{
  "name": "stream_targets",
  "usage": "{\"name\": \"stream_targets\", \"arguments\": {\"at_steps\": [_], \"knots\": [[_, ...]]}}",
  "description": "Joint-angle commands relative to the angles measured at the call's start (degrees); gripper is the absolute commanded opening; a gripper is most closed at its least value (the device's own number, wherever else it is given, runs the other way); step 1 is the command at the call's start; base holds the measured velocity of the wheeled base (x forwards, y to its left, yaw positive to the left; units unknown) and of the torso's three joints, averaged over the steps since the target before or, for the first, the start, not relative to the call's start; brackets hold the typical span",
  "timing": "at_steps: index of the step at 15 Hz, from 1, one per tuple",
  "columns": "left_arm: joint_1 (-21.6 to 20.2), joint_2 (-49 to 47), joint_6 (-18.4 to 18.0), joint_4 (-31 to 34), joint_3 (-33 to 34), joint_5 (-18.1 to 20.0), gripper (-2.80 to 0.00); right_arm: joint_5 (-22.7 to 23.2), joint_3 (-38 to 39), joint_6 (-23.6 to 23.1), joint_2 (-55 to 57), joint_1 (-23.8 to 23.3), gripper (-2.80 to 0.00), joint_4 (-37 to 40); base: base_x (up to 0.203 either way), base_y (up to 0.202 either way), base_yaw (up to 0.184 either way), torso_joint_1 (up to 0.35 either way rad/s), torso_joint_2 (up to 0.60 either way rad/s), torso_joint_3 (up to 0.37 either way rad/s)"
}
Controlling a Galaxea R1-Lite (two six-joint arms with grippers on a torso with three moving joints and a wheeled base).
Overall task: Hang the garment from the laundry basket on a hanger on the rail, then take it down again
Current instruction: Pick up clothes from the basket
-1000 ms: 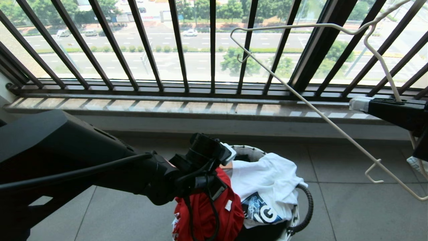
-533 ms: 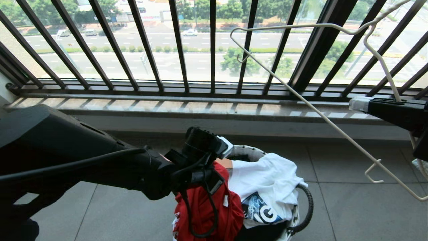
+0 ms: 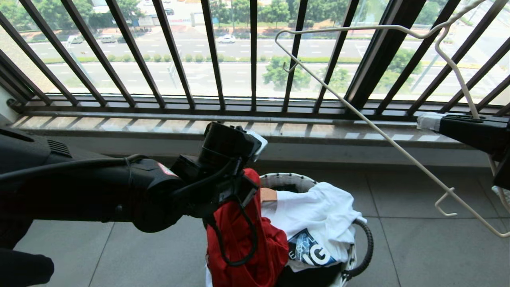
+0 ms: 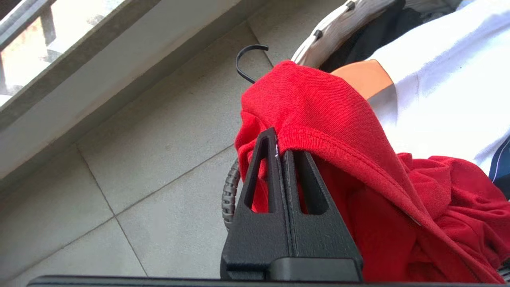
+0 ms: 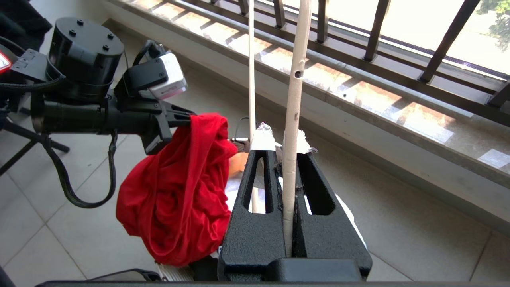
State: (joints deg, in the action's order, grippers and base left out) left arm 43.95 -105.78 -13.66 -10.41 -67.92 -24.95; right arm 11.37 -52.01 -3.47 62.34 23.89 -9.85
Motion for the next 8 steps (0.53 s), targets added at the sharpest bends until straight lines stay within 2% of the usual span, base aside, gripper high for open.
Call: {"name": "stream_targets", "arguments": {"at_steps": [1, 2, 5, 8], "knots": [[3.77, 2.45, 1.8, 0.69, -1.17, -9.0, -2.8, 0.05, 0.15, -0.04, -0.03, 0.01, -2.8, -0.43, 0.0, 0.0, 0.0, 0.0, 0.0, 0.0], [5.86, 2.18, 2.96, 2.53, -2.0, -13.48, -2.8, 0.05, 0.07, 0.01, -0.03, 0.01, -2.8, -0.43, 0.0, 0.0, 0.0, 0.0, 0.0, 0.0], [9.63, -1.18, 9.55, 11.22, -5.77, -21.13, -2.8, 0.05, 0.15, 0.05, -0.03, 0.01, -2.8, -0.43, 0.0, 0.0, 0.0, 0.0, 0.0, 0.0], [10.8, -7.12, 12.82, 15.08, -8.35, -22.5, -2.8, 0.05, 0.06, -0.04, -0.03, -0.34, -2.8, -0.43, 0.0, 0.0, 0.0, 0.0, 0.0, 0.0]]}}
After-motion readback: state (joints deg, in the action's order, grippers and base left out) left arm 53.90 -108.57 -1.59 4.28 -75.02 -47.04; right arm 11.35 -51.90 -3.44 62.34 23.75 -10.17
